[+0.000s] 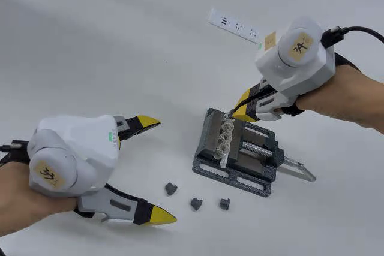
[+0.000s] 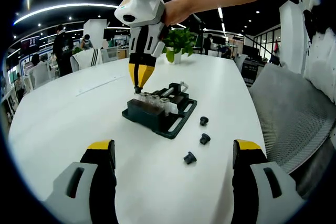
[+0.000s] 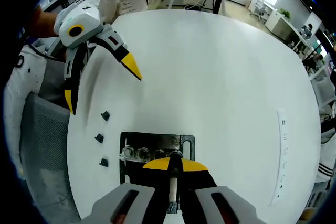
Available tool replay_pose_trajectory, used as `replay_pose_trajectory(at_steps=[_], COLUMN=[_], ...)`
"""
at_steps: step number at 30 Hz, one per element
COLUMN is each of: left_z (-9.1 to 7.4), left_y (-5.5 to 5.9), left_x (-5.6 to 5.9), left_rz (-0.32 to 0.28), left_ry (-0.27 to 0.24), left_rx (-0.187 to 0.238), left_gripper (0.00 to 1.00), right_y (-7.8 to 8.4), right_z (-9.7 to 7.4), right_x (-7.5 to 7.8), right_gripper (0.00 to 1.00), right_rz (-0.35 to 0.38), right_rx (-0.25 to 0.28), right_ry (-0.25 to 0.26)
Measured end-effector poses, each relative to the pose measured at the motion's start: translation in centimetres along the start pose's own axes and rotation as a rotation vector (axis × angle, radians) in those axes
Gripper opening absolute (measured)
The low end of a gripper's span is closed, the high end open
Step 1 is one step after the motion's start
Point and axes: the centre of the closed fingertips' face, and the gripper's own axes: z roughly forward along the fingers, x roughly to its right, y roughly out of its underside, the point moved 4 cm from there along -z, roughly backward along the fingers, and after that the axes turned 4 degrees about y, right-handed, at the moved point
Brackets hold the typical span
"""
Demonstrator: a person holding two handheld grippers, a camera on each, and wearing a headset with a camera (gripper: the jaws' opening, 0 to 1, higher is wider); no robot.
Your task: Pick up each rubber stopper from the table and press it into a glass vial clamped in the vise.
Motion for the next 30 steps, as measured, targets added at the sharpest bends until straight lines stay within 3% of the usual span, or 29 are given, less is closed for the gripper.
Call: replay_pose_trajectory(at_steps=[30], left_z=[0.63], left_y=[-0.37], left_x=[-0.15], left_rz=[0.002], left_ry=[0.006], left_rx=[0.014], left_gripper=[0.92], right_y=[-0.2], right_z=[0.17], right_x=[0.03], right_gripper=[0.0], right_rz=[0.015], right_rx=[-0.047], right_ry=[-0.024])
